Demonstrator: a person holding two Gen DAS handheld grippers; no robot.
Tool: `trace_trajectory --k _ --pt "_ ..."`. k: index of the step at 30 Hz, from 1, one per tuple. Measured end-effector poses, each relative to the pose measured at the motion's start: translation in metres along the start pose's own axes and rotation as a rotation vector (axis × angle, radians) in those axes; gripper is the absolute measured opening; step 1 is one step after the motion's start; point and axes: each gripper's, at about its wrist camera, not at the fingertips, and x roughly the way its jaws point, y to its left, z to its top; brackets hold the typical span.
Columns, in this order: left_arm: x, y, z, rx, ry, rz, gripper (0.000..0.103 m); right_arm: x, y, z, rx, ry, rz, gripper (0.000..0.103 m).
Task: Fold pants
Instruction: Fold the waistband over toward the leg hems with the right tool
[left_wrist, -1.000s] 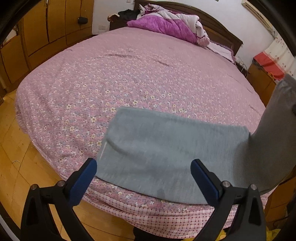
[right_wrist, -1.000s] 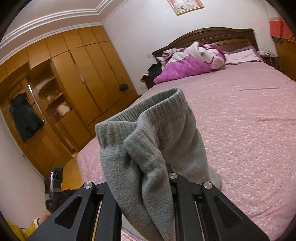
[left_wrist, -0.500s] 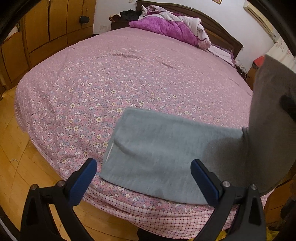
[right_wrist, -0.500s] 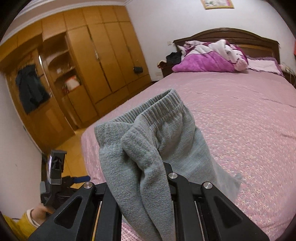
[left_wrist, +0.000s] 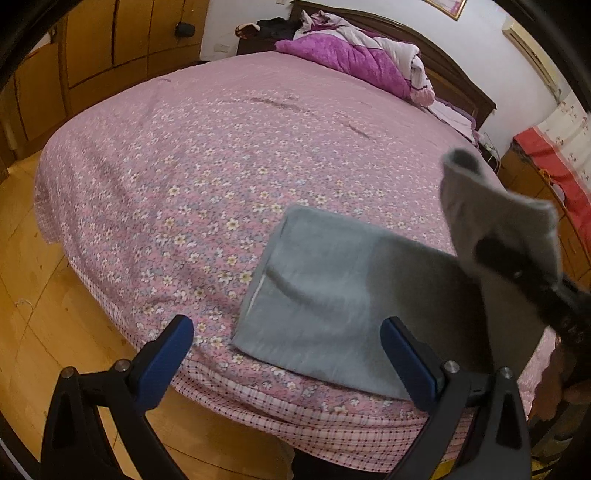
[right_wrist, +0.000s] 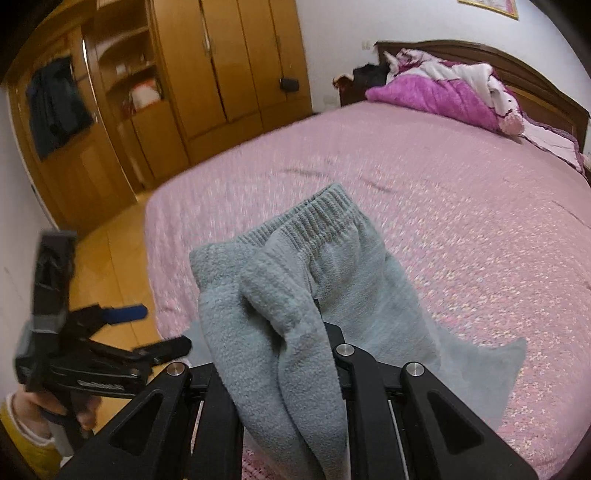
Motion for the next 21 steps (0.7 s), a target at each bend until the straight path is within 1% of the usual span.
trace_trajectory --k 2,7,10,12,13,16,17,18,21 --pt "0.002 0.003 -0.002 -0.005 0.004 0.001 0.103 0.014 0.005 -0.003 -0.011 0.039 -0.009 0.005" --pt "0.009 0.013 -0.005 -0.037 0.023 0.005 0.102 0.032 0.012 -0.009 -0.031 0.091 -0.021 0.005" --pt "0.01 0.016 -0.007 -0.052 0.025 0.004 0.103 0.04 0.014 -0.012 -0.042 0.121 -0.001 0.011" --pt "0.01 0.017 -0.008 -0.055 0.024 0.012 0.103 0.042 0.018 -0.014 -0.05 0.139 0.026 0.02" --pt "0.01 0.018 -0.008 -0.056 0.024 0.014 0.103 0.043 0.02 -0.015 -0.056 0.144 0.035 0.022" --pt "0.01 0.02 -0.008 -0.066 0.026 0.023 0.102 0.043 0.027 -0.02 -0.089 0.17 0.069 0.038" --pt "0.01 0.021 -0.009 -0.069 0.027 0.024 0.102 0.041 0.03 -0.021 -0.098 0.175 0.083 0.049" --pt "0.01 0.021 -0.009 -0.071 0.027 0.026 0.103 0.038 0.032 -0.023 -0.103 0.173 0.102 0.056" --pt "0.007 0.021 -0.009 -0.069 0.021 0.03 0.102 0.028 0.036 -0.024 -0.116 0.153 0.157 0.058"
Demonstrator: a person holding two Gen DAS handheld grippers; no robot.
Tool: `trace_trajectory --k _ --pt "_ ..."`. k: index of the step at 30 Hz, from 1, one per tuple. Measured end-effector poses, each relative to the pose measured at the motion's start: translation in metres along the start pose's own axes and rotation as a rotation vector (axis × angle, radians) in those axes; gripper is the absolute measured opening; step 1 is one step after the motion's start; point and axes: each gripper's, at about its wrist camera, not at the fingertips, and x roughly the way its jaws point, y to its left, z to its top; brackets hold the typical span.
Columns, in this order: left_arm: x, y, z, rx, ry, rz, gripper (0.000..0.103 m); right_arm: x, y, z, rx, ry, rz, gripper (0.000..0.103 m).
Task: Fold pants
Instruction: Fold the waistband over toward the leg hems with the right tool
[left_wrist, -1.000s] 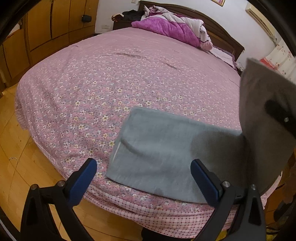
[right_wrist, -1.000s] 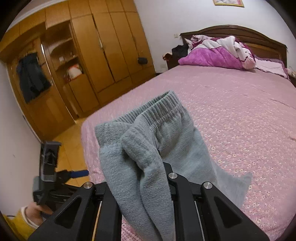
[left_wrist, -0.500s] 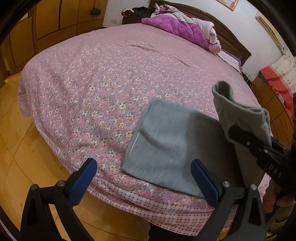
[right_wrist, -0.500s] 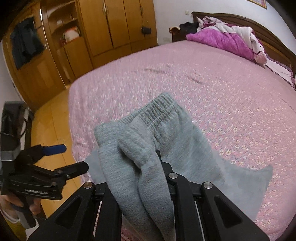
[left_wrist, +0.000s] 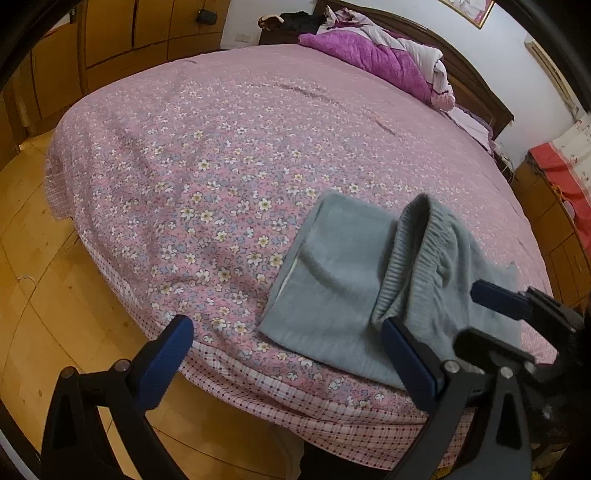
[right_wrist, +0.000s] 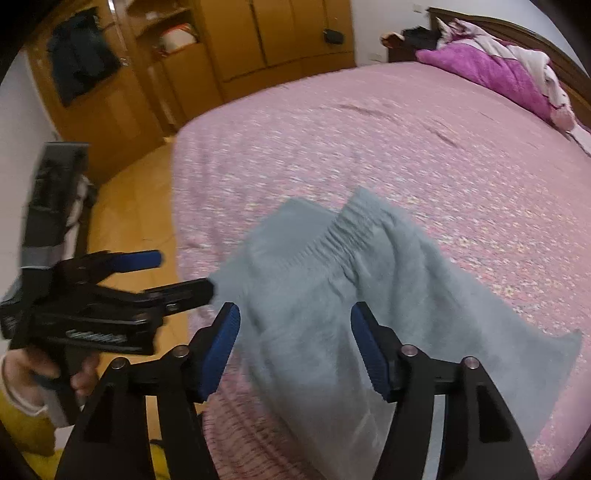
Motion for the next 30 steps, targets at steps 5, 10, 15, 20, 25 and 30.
trace_trajectory --k 5,10,15,20,25,30 --pt "-0.009 -0.005 0.001 0.005 -0.021 -0.017 0.102 -0.022 -0.007 -0.007 0.003 -0.017 0.021 0.058" --pt "-0.013 -0.023 0.004 0.038 -0.026 -0.057 0.103 -0.043 -0.035 -0.022 0.056 -0.011 -0.052 0.058" --pt "-0.005 -0.051 0.004 0.088 0.005 -0.107 0.103 -0.062 -0.071 -0.049 0.145 -0.001 -0.156 0.058" --pt "0.009 -0.081 0.008 0.153 0.028 -0.129 0.102 -0.062 -0.096 -0.071 0.233 0.023 -0.196 0.058" --pt "0.023 -0.11 0.022 0.262 -0.004 -0.077 0.093 -0.053 -0.11 -0.085 0.266 0.051 -0.204 0.058" --pt "0.051 -0.112 0.025 0.259 0.072 -0.074 0.081 -0.044 -0.114 -0.089 0.284 0.067 -0.189 0.058"
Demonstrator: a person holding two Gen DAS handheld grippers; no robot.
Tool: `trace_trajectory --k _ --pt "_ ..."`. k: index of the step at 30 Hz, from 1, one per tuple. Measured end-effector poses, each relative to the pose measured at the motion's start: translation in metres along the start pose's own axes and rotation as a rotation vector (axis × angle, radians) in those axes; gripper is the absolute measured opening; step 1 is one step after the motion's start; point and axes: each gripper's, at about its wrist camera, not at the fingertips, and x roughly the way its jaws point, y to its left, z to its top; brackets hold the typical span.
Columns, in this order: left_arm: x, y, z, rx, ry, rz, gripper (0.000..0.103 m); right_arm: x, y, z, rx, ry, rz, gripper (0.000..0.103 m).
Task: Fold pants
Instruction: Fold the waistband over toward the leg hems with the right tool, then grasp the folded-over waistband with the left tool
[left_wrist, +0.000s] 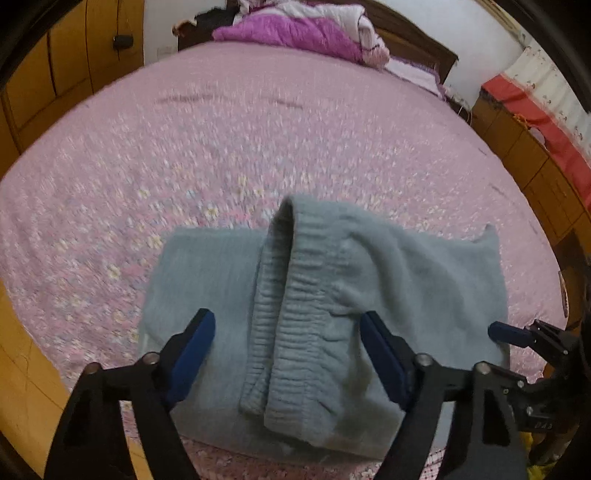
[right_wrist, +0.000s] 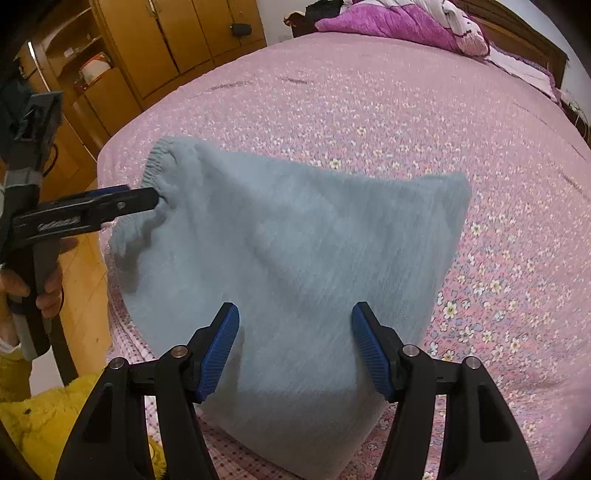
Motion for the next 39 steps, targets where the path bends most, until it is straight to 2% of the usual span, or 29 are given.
trace_trajectory --k 2,4,11,18,23,24,26,27,29,32,34,39 --pt "0.008 0.003 -0.005 -0.017 0.025 -0.021 0.08 0.007 -0.003 -0.001 0.014 0.015 0.009 0.058" --pt "0.011 0.002 -0.008 -0.018 0.016 -0.028 0.08 0.015 -0.007 -0.001 0.032 0.037 0.016 0.058" --pt "0.024 0.0 -0.007 0.027 0.036 -0.037 0.083 0.034 -0.013 0.003 0.085 0.052 0.021 0.059" --pt "0.029 -0.005 -0.008 0.03 0.021 -0.022 0.086 0.046 -0.025 0.005 0.184 0.067 0.143 0.081" --pt "0.027 -0.015 -0.009 0.037 0.009 0.002 0.087 0.041 -0.024 0.004 0.185 0.058 0.165 0.084" --pt "0.025 -0.017 -0.011 0.036 -0.002 0.015 0.086 0.039 -0.025 0.004 0.194 0.055 0.173 0.084" --pt "0.022 -0.021 -0.014 0.04 -0.022 0.034 0.078 0.034 -0.03 0.004 0.23 0.048 0.186 0.082" --pt "0.02 -0.026 -0.016 0.05 -0.037 0.041 0.07 0.031 -0.033 0.003 0.247 0.043 0.189 0.08" --pt "0.017 -0.034 -0.019 0.074 -0.06 0.069 0.064 0.027 -0.036 0.002 0.267 0.032 0.185 0.078" --pt "0.012 -0.039 -0.023 0.091 -0.09 0.092 0.045 0.019 -0.038 0.0 0.287 0.012 0.174 0.076" --pt "0.006 -0.04 -0.025 0.078 -0.108 0.081 0.032 0.012 -0.041 -0.002 0.296 -0.01 0.164 0.076" --pt "-0.001 -0.041 -0.026 0.073 -0.121 0.066 0.023 -0.006 -0.04 0.0 0.281 -0.08 0.142 0.076"
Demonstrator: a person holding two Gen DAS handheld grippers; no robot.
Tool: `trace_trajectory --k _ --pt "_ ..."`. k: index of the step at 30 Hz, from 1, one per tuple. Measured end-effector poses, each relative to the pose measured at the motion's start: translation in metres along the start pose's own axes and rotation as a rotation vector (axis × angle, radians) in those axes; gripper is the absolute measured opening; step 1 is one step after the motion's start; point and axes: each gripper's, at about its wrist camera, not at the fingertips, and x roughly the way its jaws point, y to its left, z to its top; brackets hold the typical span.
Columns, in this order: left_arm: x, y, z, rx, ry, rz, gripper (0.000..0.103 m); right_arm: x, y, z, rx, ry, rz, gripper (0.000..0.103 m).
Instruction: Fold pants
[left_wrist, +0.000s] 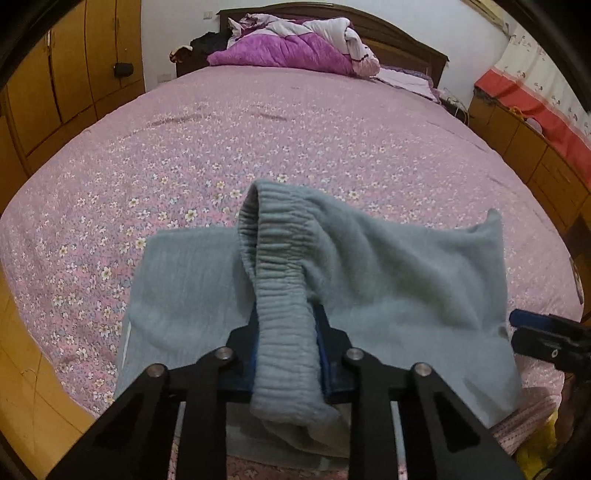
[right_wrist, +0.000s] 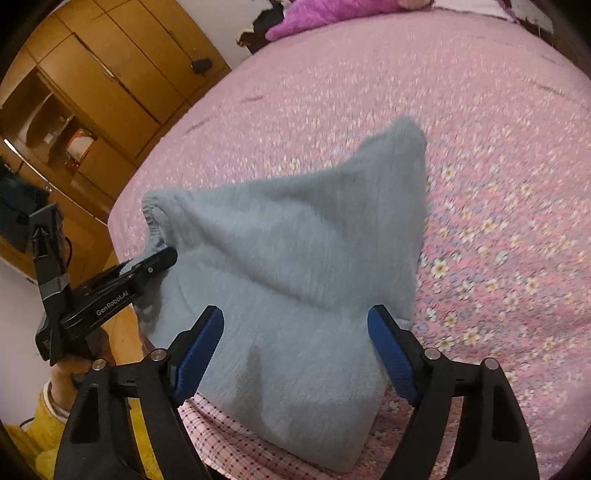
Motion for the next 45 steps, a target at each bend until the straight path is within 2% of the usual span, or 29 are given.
trace_trajectory --k 6,21,25,31,35,36,39,42,45 --pt "-0.015 0.004 0.0 -0.005 -0.027 -0.017 0.021 -0.021 -0.008 -0.005 0.002 -0.056 0.005 0.076" --pt "-0.066 0.004 0.014 0.003 -0.116 -0.096 0.021 -0.049 -0.03 -0.007 0.033 -0.127 -0.001 0.076" --pt "-0.072 0.007 0.015 0.013 -0.124 -0.095 0.02 -0.058 -0.035 -0.006 0.03 -0.151 -0.006 0.076" --pt "-0.06 0.016 0.006 -0.025 -0.081 -0.083 0.02 -0.058 -0.036 -0.007 0.028 -0.143 -0.005 0.076" --pt "-0.066 0.03 0.006 -0.046 -0.097 -0.081 0.02 -0.055 -0.032 -0.005 0.027 -0.13 -0.011 0.076" --pt "-0.066 0.033 0.006 -0.044 -0.093 -0.094 0.021 -0.054 -0.027 -0.006 0.026 -0.13 -0.013 0.076" --pt "-0.051 0.032 0.003 -0.011 -0.015 -0.156 0.022 -0.05 -0.025 -0.005 0.022 -0.121 -0.015 0.076" --pt "-0.03 0.027 -0.01 -0.008 0.051 -0.098 0.025 -0.044 -0.02 -0.003 0.009 -0.097 -0.018 0.076" --pt "-0.027 0.029 -0.018 -0.009 0.036 -0.08 0.033 -0.04 -0.009 0.011 -0.052 -0.073 -0.027 0.076"
